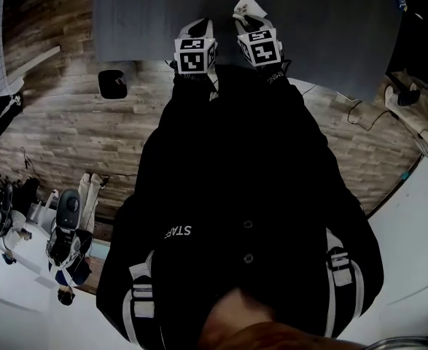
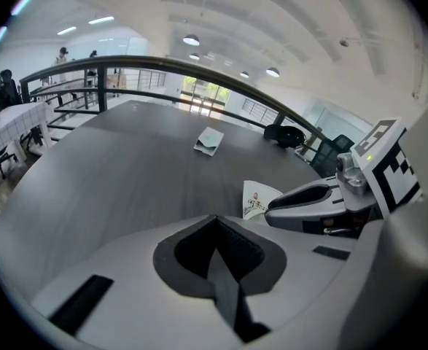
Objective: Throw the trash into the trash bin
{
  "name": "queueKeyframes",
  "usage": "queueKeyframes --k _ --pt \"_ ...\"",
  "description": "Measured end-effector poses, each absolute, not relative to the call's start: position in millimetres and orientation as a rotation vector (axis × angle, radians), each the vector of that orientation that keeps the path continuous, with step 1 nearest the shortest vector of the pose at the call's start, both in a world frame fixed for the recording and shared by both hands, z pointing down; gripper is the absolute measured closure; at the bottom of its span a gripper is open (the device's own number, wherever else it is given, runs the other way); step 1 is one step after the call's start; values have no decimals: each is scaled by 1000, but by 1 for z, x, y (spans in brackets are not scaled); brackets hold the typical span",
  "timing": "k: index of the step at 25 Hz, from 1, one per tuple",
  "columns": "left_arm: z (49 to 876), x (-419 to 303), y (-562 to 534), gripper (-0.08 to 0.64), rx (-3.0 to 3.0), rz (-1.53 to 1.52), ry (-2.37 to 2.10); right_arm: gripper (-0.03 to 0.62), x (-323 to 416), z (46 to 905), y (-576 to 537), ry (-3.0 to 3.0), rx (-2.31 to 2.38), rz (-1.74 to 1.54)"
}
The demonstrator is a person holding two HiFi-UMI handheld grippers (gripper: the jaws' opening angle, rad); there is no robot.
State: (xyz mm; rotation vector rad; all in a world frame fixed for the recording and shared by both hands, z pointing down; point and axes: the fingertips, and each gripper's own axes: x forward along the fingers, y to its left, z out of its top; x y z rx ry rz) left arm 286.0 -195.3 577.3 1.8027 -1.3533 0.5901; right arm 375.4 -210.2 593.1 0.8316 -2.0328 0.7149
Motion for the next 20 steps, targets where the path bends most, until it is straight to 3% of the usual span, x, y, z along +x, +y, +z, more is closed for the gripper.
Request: queueKeyframes --k 5,10,20 --pt "579 280 -194 558 1784 582 -1361 494 377 608 -207 -1977 796 656" --pt "576 269 -185 558 1765 580 -1376 532 372 609 -204 -1959 788 591" --pt "554 238 -178 558 1784 517 -1443 535 334 559 -204 -2081 872 611"
